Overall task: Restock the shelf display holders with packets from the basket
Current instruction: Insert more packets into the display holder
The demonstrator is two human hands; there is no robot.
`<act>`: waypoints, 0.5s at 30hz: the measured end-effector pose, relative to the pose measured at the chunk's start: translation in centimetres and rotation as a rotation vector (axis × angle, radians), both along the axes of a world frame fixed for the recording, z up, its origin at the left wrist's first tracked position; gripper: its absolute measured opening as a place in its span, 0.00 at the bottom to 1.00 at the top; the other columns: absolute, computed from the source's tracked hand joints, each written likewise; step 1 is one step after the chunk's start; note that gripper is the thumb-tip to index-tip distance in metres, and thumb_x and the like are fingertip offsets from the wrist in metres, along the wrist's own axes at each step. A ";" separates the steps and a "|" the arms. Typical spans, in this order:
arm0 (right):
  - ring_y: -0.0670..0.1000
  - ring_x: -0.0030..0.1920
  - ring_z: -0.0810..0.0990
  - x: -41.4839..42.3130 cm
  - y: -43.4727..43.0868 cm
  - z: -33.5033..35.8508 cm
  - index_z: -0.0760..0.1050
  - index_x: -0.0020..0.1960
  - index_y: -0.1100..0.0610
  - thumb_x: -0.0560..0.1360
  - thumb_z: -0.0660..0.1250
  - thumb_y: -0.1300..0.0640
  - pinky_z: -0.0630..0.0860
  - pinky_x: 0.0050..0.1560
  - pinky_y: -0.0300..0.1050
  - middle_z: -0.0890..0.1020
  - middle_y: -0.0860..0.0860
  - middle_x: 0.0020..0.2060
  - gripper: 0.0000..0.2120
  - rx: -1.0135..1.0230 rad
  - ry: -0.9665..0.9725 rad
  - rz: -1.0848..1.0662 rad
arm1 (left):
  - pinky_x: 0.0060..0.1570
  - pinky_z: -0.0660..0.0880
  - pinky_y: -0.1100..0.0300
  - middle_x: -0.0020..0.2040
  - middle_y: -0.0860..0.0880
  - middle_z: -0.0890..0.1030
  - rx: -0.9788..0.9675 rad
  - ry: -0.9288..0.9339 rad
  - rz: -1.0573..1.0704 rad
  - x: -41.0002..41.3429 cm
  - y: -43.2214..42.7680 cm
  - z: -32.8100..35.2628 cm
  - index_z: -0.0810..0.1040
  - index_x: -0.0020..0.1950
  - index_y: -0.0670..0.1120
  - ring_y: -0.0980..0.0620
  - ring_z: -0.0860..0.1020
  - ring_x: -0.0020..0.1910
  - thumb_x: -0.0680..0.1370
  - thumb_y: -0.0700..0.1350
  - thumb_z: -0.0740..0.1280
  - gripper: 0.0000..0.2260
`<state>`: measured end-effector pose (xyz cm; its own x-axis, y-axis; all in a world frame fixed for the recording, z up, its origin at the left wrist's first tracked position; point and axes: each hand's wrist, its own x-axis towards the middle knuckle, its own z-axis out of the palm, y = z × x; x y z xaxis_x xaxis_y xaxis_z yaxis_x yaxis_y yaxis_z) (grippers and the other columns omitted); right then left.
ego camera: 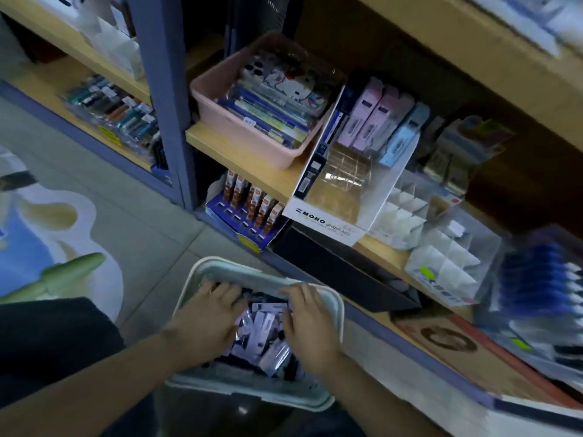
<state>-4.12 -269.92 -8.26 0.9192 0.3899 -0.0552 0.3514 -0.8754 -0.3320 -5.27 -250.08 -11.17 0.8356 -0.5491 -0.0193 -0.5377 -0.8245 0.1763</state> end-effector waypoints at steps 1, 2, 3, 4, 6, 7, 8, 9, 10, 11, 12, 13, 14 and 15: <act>0.50 0.50 0.78 -0.7 -0.3 -1.4 0.71 0.58 0.53 0.73 0.63 0.60 0.74 0.49 0.41 0.77 0.50 0.52 0.14 -0.001 0.095 -0.014 | 0.42 0.74 0.55 0.41 0.48 0.81 0.009 0.085 0.032 -0.8 -0.1 -1.0 0.81 0.42 0.49 0.49 0.79 0.38 0.56 0.53 0.71 0.17; 0.53 0.55 0.77 -1.2 -0.4 -2.7 0.70 0.62 0.55 0.76 0.62 0.59 0.73 0.53 0.42 0.75 0.52 0.57 0.15 0.020 0.196 -0.046 | 0.39 0.76 0.58 0.41 0.48 0.80 0.002 0.151 0.080 -1.5 -0.3 -2.1 0.80 0.43 0.49 0.49 0.79 0.39 0.57 0.53 0.72 0.17; 0.53 0.59 0.75 -1.6 -0.5 -3.9 0.68 0.66 0.56 0.78 0.61 0.59 0.71 0.57 0.42 0.72 0.53 0.62 0.16 0.051 0.317 -0.096 | 0.40 0.76 0.58 0.44 0.48 0.79 -0.011 0.230 0.141 -2.2 -0.4 -3.1 0.79 0.47 0.48 0.48 0.80 0.42 0.61 0.51 0.72 0.16; 0.53 0.62 0.72 -2.0 -0.6 -5.2 0.66 0.68 0.57 0.79 0.60 0.59 0.68 0.60 0.42 0.70 0.54 0.65 0.17 0.080 0.423 -0.159 | 0.46 0.75 0.56 0.50 0.46 0.77 -0.035 0.323 0.200 -2.7 -0.6 -3.9 0.76 0.54 0.47 0.46 0.78 0.49 0.68 0.50 0.69 0.17; 0.52 0.63 0.71 -2.4 -0.6 -7.6 0.64 0.70 0.57 0.79 0.60 0.58 0.67 0.61 0.40 0.68 0.55 0.66 0.20 0.146 0.559 -0.276 | 0.59 0.68 0.57 0.63 0.45 0.70 -0.069 0.531 0.313 -3.4 -0.8 -6.5 0.67 0.67 0.45 0.46 0.70 0.62 0.76 0.49 0.63 0.20; 0.52 0.63 0.71 -2.6 -0.5 -8.4 0.63 0.70 0.58 0.79 0.61 0.59 0.67 0.59 0.37 0.69 0.55 0.66 0.21 0.192 0.600 -0.333 | 0.62 0.66 0.59 0.65 0.45 0.68 -0.123 0.655 0.388 -3.6 -0.9 -7.7 0.64 0.69 0.44 0.46 0.68 0.64 0.77 0.49 0.63 0.22; 0.51 0.62 0.71 -2.9 -0.3 -9.2 0.63 0.71 0.59 0.79 0.62 0.59 0.67 0.56 0.32 0.70 0.54 0.65 0.22 0.239 0.634 -0.389 | 0.62 0.66 0.59 0.66 0.44 0.68 -0.195 0.742 0.462 -3.8 -1.1 -8.7 0.64 0.68 0.42 0.46 0.69 0.64 0.76 0.48 0.65 0.24; 0.50 0.59 0.72 -3.0 -0.1 -9.9 0.63 0.70 0.60 0.79 0.63 0.60 0.67 0.51 0.28 0.70 0.52 0.61 0.22 0.280 0.680 -0.443 | 0.61 0.67 0.59 0.65 0.43 0.69 -0.263 0.787 0.537 -4.0 -1.2 -9.5 0.66 0.67 0.41 0.46 0.70 0.62 0.74 0.47 0.67 0.24; 0.49 0.57 0.72 -3.0 0.1 -10.5 0.63 0.70 0.62 0.79 0.63 0.60 0.67 0.49 0.28 0.70 0.51 0.58 0.22 0.303 0.724 -0.478 | 0.59 0.68 0.58 0.64 0.42 0.71 -0.316 0.820 0.615 -4.1 -1.2 -10.3 0.68 0.65 0.41 0.45 0.72 0.60 0.73 0.45 0.69 0.23; 0.51 0.58 0.72 -3.0 0.4 -11.2 0.62 0.71 0.63 0.78 0.63 0.59 0.69 0.50 0.31 0.70 0.53 0.58 0.23 0.300 0.742 -0.500 | 0.57 0.70 0.58 0.61 0.42 0.73 -0.350 0.832 0.671 -4.0 -1.3 -10.8 0.70 0.63 0.41 0.45 0.73 0.58 0.72 0.45 0.71 0.21; 0.53 0.61 0.71 -3.0 0.8 -11.8 0.61 0.72 0.63 0.78 0.64 0.58 0.70 0.56 0.37 0.70 0.55 0.62 0.25 0.277 0.747 -0.504 | 0.55 0.71 0.57 0.60 0.42 0.75 -0.365 0.833 0.709 -3.9 -1.5 -11.3 0.72 0.61 0.41 0.45 0.75 0.57 0.72 0.45 0.71 0.20; 0.56 0.64 0.70 -3.0 1.1 -12.4 0.61 0.72 0.64 0.77 0.65 0.57 0.69 0.60 0.43 0.68 0.57 0.65 0.26 0.262 0.751 -0.508 | 0.54 0.73 0.56 0.58 0.42 0.76 -0.358 0.823 0.733 -3.8 -1.6 -11.6 0.73 0.61 0.41 0.44 0.75 0.56 0.72 0.45 0.72 0.20; 0.58 0.66 0.69 -3.0 1.6 -12.7 0.62 0.71 0.64 0.77 0.66 0.56 0.69 0.61 0.46 0.68 0.58 0.67 0.26 0.252 0.748 -0.513 | 0.53 0.73 0.55 0.57 0.42 0.77 -0.344 0.815 0.753 -3.6 -1.8 -11.7 0.74 0.60 0.41 0.44 0.76 0.55 0.72 0.46 0.72 0.20; 0.59 0.65 0.68 -2.9 2.0 -13.0 0.63 0.69 0.64 0.77 0.66 0.54 0.69 0.60 0.48 0.67 0.59 0.66 0.26 0.235 0.736 -0.517 | 0.51 0.73 0.55 0.56 0.42 0.78 -0.331 0.803 0.762 -3.4 -2.0 -11.8 0.75 0.59 0.41 0.43 0.76 0.54 0.72 0.47 0.72 0.19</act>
<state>-7.07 -267.94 -21.27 0.7465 0.0165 -0.6652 -0.4337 -0.7461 -0.5053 -8.69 -252.04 -22.93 0.7642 0.0146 -0.6448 0.4442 -0.7367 0.5098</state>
